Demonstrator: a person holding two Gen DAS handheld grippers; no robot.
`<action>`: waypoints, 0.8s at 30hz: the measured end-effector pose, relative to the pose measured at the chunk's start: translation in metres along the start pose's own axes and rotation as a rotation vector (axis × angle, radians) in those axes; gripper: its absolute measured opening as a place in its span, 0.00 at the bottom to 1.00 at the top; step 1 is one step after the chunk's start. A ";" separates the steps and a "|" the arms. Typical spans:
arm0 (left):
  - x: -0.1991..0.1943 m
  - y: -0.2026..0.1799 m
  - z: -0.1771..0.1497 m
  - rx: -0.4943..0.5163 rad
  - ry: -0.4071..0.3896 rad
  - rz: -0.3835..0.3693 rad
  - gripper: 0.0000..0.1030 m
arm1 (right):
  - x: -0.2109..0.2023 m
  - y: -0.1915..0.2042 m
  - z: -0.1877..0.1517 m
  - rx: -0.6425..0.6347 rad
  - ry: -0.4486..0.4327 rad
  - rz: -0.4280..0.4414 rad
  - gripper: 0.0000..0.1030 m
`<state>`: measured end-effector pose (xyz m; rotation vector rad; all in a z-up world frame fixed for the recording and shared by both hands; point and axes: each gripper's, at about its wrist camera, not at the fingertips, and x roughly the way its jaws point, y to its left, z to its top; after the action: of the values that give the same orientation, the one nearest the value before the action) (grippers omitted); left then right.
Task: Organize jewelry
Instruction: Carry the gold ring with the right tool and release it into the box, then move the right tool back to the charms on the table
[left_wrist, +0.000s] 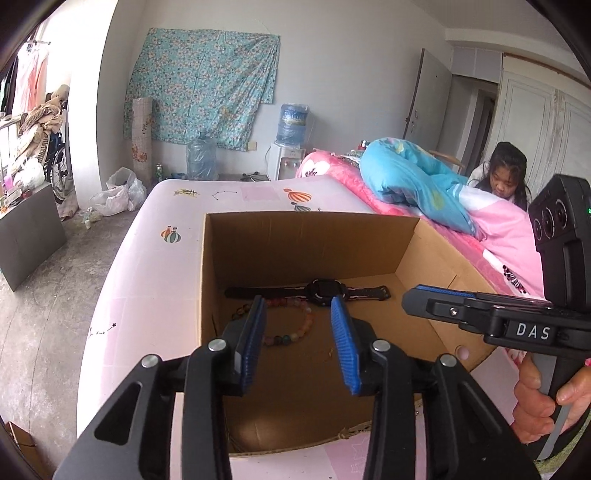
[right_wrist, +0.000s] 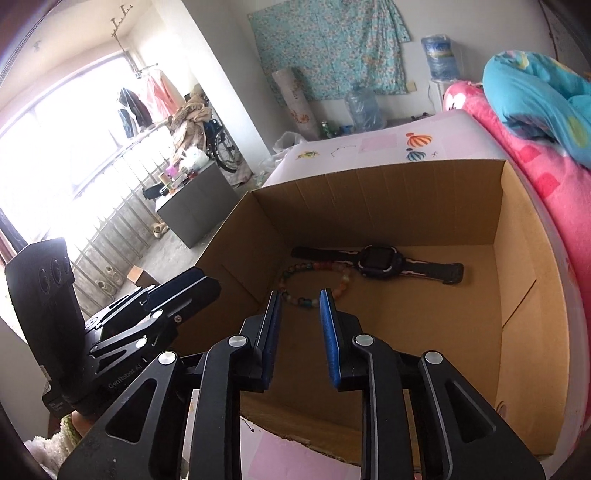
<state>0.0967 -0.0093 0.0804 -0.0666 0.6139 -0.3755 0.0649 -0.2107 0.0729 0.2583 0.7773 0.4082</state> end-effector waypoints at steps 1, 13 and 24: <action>-0.005 0.002 0.000 -0.008 -0.009 -0.005 0.35 | -0.006 -0.002 0.000 -0.007 -0.012 0.007 0.23; -0.079 0.015 -0.032 -0.046 -0.081 -0.100 0.35 | -0.067 -0.012 -0.049 -0.050 -0.050 0.118 0.29; -0.067 -0.019 -0.090 0.029 0.067 -0.171 0.37 | -0.047 -0.021 -0.101 -0.001 0.083 -0.003 0.38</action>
<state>-0.0119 0.0015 0.0474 -0.0793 0.6709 -0.5539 -0.0325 -0.2423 0.0255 0.2401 0.8587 0.4186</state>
